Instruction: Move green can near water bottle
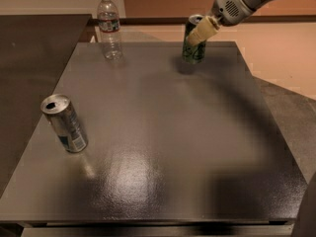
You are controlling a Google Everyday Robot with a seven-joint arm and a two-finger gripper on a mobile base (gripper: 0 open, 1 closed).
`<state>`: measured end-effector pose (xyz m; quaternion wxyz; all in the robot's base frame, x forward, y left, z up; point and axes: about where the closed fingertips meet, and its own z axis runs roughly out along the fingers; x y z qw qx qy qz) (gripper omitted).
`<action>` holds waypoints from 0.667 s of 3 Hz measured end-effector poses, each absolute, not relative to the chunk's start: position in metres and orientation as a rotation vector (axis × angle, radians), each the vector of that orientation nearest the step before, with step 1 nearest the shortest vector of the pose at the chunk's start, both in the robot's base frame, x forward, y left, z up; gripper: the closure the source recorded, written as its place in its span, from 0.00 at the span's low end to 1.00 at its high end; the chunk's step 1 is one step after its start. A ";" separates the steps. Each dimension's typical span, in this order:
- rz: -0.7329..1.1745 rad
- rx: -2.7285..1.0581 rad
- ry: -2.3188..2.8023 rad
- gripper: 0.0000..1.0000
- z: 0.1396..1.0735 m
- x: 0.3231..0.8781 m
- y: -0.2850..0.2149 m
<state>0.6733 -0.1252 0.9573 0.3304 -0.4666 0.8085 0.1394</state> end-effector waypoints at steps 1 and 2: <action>0.392 -1.256 2.062 1.00 0.971 0.689 -0.088; 0.427 -1.306 2.015 1.00 0.977 0.701 -0.045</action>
Offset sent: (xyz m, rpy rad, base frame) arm 0.0440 0.1272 0.0340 0.0582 -0.0510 0.1644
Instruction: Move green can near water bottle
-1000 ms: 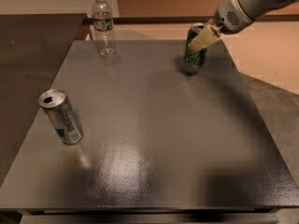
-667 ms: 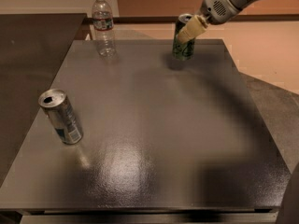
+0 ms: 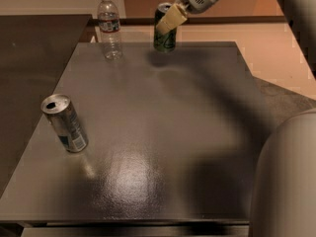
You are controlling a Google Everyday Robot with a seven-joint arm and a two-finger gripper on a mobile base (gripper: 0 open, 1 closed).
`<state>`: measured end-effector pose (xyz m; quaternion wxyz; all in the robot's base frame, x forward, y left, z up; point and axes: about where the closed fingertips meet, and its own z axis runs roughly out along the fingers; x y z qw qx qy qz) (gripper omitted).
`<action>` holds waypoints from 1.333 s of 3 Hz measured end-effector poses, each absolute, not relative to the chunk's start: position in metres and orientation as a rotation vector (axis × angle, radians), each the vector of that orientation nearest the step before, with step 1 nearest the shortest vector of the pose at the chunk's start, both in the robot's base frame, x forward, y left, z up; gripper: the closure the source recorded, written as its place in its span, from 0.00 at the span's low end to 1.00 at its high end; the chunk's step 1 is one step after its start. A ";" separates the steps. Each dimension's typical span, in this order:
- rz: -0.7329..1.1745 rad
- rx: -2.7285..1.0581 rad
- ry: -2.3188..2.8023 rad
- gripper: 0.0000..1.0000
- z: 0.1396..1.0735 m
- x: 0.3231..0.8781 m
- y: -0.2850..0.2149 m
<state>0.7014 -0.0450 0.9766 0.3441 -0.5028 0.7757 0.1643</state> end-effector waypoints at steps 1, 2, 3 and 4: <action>0.455 -1.351 2.004 1.00 0.969 0.712 -0.009; 0.481 -1.381 2.012 1.00 0.953 0.720 0.022; 0.501 -1.407 2.023 1.00 0.938 0.724 0.046; 0.514 -1.432 2.030 1.00 0.928 0.725 0.064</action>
Offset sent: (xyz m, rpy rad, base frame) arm 0.0278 0.0976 -0.0357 -0.0115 0.0626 0.0871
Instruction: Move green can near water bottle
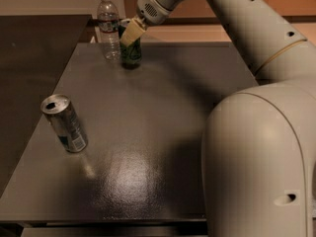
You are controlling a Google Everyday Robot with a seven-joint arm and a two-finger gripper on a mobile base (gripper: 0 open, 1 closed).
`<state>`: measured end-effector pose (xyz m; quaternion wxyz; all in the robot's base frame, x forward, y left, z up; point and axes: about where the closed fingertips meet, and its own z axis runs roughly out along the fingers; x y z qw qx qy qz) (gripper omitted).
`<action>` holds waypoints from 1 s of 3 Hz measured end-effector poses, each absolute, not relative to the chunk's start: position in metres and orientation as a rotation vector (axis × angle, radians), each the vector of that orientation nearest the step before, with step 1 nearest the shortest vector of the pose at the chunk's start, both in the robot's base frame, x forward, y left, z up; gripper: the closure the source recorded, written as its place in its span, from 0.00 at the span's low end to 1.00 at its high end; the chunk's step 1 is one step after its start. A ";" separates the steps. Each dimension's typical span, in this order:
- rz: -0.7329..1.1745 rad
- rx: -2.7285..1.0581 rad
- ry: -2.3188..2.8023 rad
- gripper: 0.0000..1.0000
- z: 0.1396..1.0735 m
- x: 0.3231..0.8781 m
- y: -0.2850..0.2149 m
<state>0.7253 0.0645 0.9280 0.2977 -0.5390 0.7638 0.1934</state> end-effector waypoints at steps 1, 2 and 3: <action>0.523 -1.448 2.048 0.82 0.918 0.727 0.077; 0.528 -1.454 2.072 0.59 0.908 0.728 0.082; 0.529 -1.454 2.092 0.36 0.900 0.730 0.083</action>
Offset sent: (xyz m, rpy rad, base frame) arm 0.0052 0.0179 -0.0245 -0.0377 0.0596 -0.0041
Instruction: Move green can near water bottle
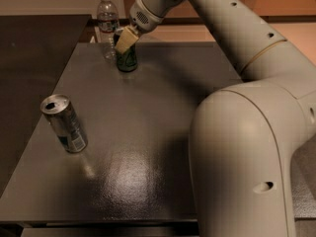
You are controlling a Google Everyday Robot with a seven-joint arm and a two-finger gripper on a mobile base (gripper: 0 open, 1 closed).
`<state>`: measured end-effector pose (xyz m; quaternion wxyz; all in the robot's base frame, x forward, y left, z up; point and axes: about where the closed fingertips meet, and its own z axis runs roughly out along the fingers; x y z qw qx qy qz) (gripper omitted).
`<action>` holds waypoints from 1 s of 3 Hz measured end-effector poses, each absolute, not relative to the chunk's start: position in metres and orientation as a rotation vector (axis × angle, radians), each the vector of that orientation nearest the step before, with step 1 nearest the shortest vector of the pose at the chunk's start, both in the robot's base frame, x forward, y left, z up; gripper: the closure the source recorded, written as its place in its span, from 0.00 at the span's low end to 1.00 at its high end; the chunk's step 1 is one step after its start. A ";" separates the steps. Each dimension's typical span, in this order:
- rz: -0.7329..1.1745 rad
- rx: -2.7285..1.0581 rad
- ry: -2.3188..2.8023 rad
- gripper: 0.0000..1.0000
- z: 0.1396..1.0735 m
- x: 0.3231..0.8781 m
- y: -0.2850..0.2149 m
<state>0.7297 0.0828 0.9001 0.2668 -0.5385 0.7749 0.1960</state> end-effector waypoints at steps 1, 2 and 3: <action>0.533 -1.458 2.092 0.13 0.898 0.730 0.085; 0.537 -1.462 2.094 0.00 0.895 0.730 0.088; 0.537 -1.462 2.094 0.00 0.895 0.730 0.088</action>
Offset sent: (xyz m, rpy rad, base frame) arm 0.0000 0.0024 -0.0024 -0.0003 0.0032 0.0035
